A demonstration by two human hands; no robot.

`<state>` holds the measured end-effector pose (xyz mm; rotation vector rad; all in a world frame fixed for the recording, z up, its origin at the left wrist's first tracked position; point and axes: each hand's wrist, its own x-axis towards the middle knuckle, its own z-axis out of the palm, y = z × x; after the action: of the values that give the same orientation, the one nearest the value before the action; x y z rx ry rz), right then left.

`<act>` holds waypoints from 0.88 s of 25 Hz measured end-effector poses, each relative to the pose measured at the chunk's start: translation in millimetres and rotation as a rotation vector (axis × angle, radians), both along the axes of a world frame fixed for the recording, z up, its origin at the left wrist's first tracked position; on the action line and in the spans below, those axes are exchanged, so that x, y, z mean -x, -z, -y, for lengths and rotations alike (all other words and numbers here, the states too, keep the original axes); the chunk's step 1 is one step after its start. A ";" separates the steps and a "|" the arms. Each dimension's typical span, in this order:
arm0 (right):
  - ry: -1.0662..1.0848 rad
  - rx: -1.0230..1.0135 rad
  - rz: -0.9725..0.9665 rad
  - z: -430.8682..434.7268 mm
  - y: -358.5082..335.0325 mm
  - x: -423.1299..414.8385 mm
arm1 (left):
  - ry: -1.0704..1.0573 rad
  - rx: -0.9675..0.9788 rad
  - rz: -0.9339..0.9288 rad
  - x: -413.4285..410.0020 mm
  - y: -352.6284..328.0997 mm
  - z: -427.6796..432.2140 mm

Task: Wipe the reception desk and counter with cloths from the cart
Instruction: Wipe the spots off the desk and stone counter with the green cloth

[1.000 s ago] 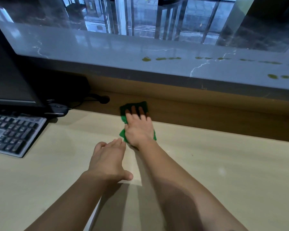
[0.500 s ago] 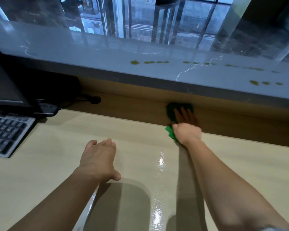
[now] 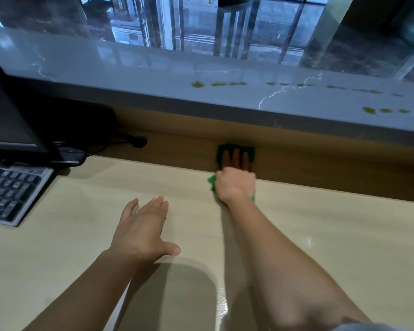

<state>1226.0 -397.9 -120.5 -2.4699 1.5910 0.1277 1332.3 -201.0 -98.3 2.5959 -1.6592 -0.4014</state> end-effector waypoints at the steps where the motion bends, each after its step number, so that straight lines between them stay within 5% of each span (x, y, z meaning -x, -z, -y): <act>1: -0.114 0.007 0.020 -19.6 1.0 -22.6 | 0.000 0.018 0.005 1.2 0.4 -4.6; 5: -0.494 0.000 0.030 -89.7 9.0 -65.4 | -0.041 0.080 0.018 8.7 -1.2 -28.6; 9: -0.571 0.004 0.052 -101.8 10.0 -27.5 | -0.046 0.017 0.022 17.8 -4.9 -43.2; 18: -0.022 0.086 0.019 -75.3 6.2 175.7 | 0.077 0.050 -0.043 51.8 -15.5 -59.4; 22: 0.243 0.059 -0.011 -87.8 6.3 204.6 | 0.074 0.046 -0.040 46.0 -12.9 -91.0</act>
<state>1021.3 -310.1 -126.7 -2.2969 1.9089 0.0591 1286.3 -109.9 -85.4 2.4834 -1.7347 -0.4094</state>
